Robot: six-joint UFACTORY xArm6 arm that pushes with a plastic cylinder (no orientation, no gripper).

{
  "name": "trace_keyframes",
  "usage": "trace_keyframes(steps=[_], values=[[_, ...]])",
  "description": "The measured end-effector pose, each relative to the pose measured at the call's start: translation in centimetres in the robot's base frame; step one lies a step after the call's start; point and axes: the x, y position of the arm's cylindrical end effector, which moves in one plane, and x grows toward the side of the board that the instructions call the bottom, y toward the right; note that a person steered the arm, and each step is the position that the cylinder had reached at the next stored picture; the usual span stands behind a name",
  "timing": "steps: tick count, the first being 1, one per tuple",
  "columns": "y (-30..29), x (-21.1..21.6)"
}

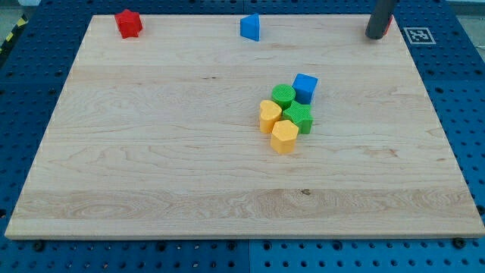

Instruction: Move the blue cube towards the left center

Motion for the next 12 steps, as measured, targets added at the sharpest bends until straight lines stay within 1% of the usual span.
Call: trace_keyframes(steps=[1,2,4,5,6,7,9,10,12], values=[[0.0,0.4],[0.0,3.0],[0.0,4.2],[0.0,7.8],[0.0,8.7],[0.0,8.7],[-1.0,12.5],[-1.0,12.5],[-1.4,14.3]])
